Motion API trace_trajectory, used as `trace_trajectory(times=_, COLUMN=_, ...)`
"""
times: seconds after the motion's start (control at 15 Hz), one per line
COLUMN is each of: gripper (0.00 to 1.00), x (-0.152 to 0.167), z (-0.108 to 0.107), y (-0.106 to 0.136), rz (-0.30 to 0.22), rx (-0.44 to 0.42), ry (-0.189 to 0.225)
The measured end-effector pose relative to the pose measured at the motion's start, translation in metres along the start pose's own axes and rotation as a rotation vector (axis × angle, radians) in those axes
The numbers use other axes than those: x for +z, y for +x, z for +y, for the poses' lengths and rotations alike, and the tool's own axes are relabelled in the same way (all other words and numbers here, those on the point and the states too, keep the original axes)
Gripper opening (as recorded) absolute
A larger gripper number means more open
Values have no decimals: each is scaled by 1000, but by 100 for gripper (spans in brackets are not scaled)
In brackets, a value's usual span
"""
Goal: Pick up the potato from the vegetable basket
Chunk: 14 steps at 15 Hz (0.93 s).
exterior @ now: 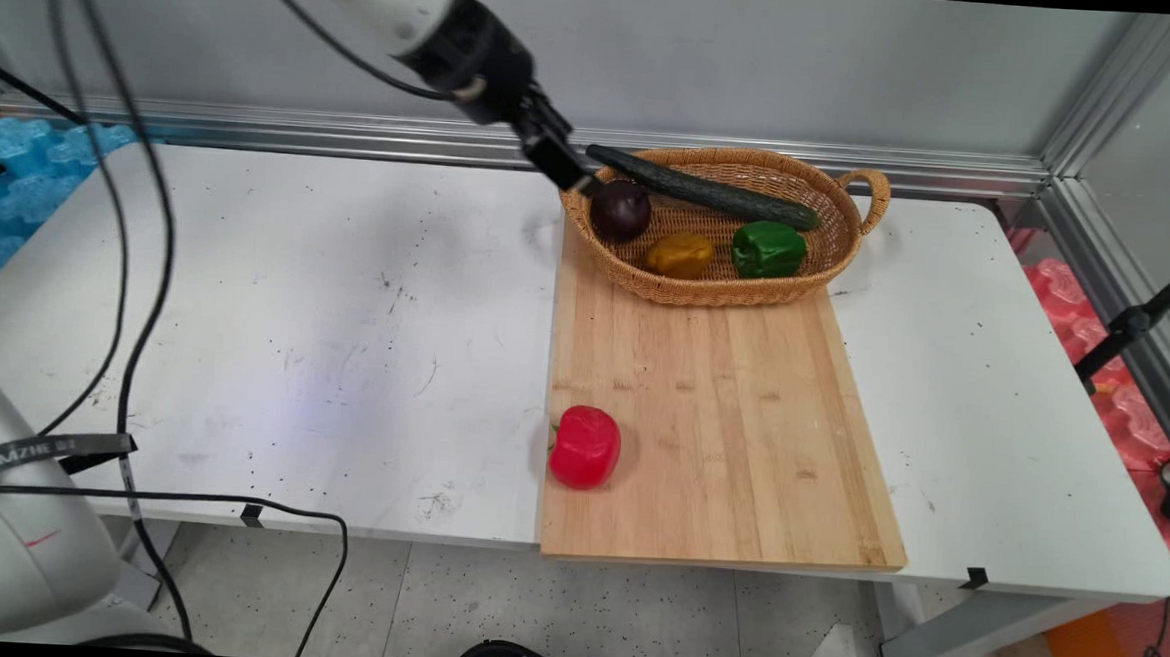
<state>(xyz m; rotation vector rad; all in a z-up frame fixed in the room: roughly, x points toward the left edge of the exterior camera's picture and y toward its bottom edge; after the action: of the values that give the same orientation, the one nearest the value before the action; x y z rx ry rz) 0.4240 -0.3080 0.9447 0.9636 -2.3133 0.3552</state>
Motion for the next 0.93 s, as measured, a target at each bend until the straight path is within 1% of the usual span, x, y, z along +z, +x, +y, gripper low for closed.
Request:
trace_trajectory(times=0.13, gripper=100, x=26, z=-3, y=9, rz=3, rx=-13, ry=5)
trace_trajectory(times=0.33, gripper=100, x=70, z=-6, y=22, rz=-10, rx=-36, ry=16)
trace_trajectory(times=0.47, gripper=100, x=98, z=-8, y=29, rz=-30, rx=-51, ry=23)
trace_trajectory(times=0.53, gripper=100, x=106, z=-8, y=31, rz=-38, rx=-55, ry=24)
trace_trajectory(times=0.93, gripper=100, x=178, z=-9, y=47, rz=-111, rx=-82, ry=31)
